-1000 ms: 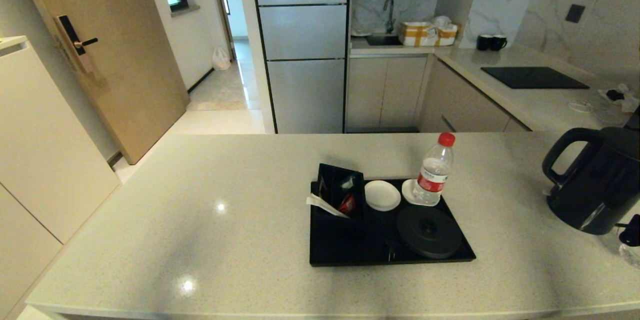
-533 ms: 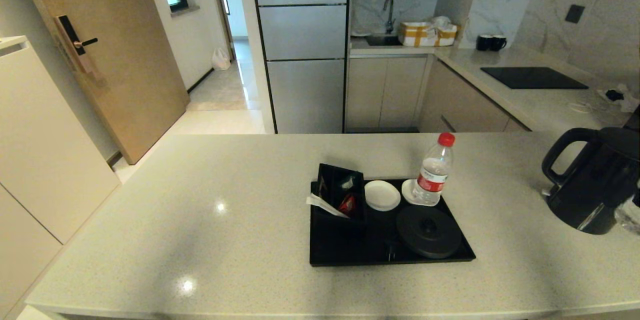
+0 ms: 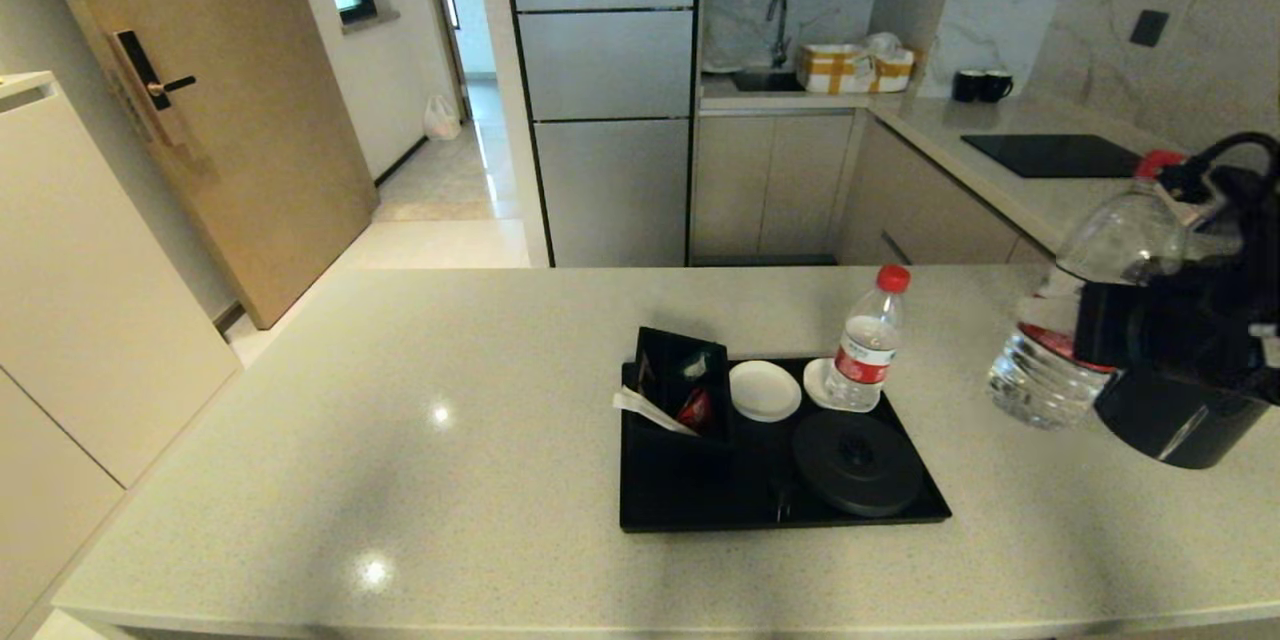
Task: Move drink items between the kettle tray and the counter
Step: Return the bottled water to its original position
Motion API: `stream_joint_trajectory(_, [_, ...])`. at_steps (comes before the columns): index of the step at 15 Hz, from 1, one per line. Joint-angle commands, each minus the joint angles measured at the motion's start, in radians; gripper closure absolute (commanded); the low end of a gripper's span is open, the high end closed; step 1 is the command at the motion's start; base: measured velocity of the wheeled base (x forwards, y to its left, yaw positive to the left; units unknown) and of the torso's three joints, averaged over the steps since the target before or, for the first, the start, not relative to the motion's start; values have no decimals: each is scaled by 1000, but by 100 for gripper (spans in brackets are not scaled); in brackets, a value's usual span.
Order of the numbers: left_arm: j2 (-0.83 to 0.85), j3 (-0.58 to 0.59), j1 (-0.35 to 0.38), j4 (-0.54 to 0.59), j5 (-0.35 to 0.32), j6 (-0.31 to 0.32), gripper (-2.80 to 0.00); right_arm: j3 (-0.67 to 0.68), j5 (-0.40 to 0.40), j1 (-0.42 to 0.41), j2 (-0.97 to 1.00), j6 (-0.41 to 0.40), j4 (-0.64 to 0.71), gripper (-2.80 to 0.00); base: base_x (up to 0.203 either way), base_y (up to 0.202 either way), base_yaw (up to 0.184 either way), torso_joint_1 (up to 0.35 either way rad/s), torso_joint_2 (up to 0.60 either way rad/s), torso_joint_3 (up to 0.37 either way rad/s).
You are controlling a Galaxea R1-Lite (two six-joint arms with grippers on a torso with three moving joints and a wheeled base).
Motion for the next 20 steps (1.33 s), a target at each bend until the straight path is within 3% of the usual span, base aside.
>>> stream_joint_trajectory(1, [0, 0, 0, 0, 0, 0, 0, -64, 1, 87, 171, 1, -36, 0, 0, 0, 0, 0, 0, 0])
stream_joint_trajectory(8, [0, 0, 0, 0, 0, 0, 0, -379, -43, 226, 557, -37, -84, 0, 0, 0, 0, 0, 0, 0])
stream_joint_trajectory(11, [0, 0, 0, 0, 0, 0, 0, -473, -139, 266, 689, -66, -128, 0, 0, 0, 0, 0, 0, 0])
stream_joint_trajectory(14, [0, 0, 0, 0, 0, 0, 0, -505, -211, 281, 799, -109, -291, 0, 0, 0, 0, 0, 0, 0])
stream_joint_trajectory(17, [0, 0, 0, 0, 0, 0, 0, -559, -277, 281, 889, -106, -333, 0, 0, 0, 0, 0, 0, 0])
stream_joint_trajectory(20, [0, 0, 0, 0, 0, 0, 0, -563, -281, 281, 946, -104, -373, 0, 0, 0, 0, 0, 0, 0])
